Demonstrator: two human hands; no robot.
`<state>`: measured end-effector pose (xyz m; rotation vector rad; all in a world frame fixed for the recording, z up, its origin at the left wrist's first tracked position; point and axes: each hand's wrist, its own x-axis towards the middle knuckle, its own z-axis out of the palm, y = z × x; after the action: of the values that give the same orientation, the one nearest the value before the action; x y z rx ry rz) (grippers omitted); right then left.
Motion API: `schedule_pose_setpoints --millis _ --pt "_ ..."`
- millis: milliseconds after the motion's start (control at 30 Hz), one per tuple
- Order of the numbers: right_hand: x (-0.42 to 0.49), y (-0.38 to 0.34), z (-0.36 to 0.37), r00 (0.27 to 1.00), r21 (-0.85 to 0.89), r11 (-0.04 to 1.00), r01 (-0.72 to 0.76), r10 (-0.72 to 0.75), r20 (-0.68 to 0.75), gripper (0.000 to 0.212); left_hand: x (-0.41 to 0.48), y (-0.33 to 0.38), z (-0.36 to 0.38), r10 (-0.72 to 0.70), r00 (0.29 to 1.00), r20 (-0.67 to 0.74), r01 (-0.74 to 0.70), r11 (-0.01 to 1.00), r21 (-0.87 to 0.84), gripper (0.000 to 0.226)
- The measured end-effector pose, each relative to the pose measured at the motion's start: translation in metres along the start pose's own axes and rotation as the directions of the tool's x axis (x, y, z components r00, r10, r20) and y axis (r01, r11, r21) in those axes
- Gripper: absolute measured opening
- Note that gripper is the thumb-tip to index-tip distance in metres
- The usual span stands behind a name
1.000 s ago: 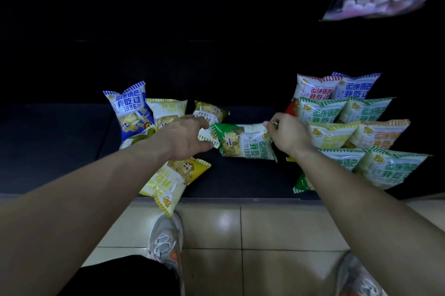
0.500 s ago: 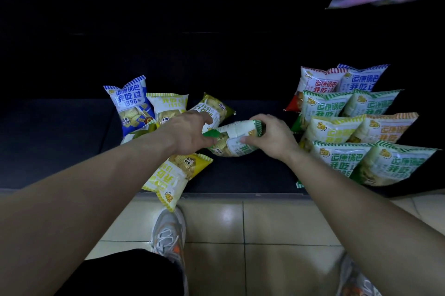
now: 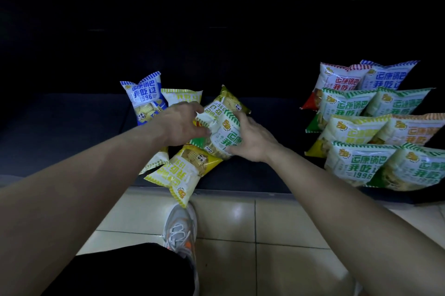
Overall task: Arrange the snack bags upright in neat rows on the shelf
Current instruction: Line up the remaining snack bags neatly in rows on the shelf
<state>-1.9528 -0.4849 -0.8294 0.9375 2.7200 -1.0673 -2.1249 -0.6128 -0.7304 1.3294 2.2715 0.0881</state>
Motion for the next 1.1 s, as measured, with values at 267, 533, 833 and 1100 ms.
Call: schedule_pose_setpoints --millis 267,533,833,1100 --pt "0.000 -0.014 -0.029 0.999 0.038 0.999 -0.034 0.035 -0.034 0.112 -0.008 -0.023 -0.006 0.003 0.996 -0.086 -0.016 0.989 -0.150 0.083" --pt "-0.081 -0.042 -0.136 0.998 -0.268 0.962 -0.045 0.035 -0.043 0.099 -0.029 0.073 -0.030 0.323 0.936 -0.138 -0.345 0.919 -0.191 0.072" --pt "-0.128 -0.028 -0.145 0.996 -0.214 0.977 -0.013 -0.006 -0.085 0.113 -0.037 0.113 -0.013 0.390 0.911 -0.131 -0.410 0.888 -0.206 0.071" --pt "-0.153 0.041 -0.181 0.971 -0.174 0.979 -0.102 0.060 -0.232 0.086 -0.012 0.137 0.003 0.260 0.947 -0.187 -0.304 0.914 -0.270 0.063"
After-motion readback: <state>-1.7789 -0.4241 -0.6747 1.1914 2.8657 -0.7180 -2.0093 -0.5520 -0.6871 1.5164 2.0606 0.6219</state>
